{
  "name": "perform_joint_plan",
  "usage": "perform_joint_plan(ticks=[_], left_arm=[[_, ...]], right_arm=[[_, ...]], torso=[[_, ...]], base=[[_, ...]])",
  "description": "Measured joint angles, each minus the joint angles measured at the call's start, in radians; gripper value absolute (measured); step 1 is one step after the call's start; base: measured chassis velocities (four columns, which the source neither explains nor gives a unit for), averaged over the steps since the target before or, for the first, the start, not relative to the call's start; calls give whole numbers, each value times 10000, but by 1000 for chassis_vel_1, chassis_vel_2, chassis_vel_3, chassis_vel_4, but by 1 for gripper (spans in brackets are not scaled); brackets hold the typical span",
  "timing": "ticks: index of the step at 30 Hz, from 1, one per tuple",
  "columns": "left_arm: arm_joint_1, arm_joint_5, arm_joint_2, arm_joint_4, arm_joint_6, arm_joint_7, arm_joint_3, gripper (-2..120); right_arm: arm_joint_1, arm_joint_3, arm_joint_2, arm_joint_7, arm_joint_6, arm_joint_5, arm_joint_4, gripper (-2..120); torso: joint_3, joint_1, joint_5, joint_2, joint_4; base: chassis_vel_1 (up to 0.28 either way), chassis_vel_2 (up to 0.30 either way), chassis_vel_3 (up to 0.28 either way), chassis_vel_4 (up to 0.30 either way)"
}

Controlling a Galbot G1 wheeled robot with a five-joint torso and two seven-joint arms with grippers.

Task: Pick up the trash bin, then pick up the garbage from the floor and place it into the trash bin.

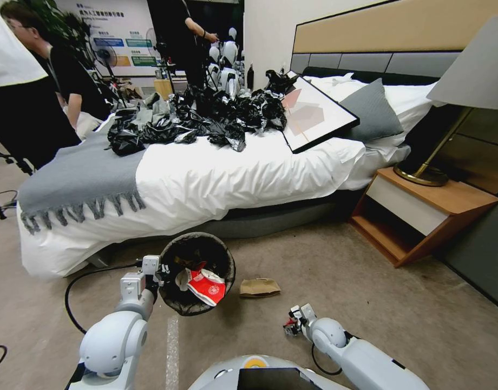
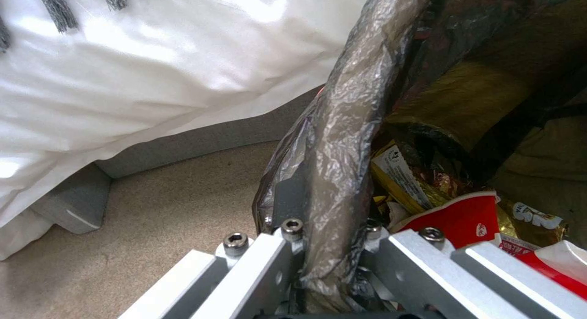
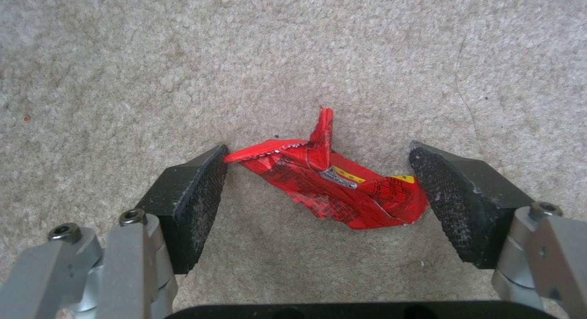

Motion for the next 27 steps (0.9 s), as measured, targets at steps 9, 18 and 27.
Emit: perform_joint_plan(ticks=[9, 18, 27], left_arm=[[-50, 10, -14, 38, 0, 1, 2, 0], [-65, 15, -24, 56, 0, 4, -40, 0], [-63, 53, -45, 89, 0, 20, -38, 0]], right_arm=[[-113, 12, -326, 397, -285, 548, 763, 45], [-33, -6, -253, 417, -252, 567, 545, 19], [64, -4, -172, 372, -163, 474, 317, 0]], torso=[[3, 2, -4, -3, -6], [2, 2, -10, -3, -3], [1, 1, -10, -3, -5]], base=[[0, 0, 0, 0], [0, 0, 0, 0], [0, 0, 0, 0]])
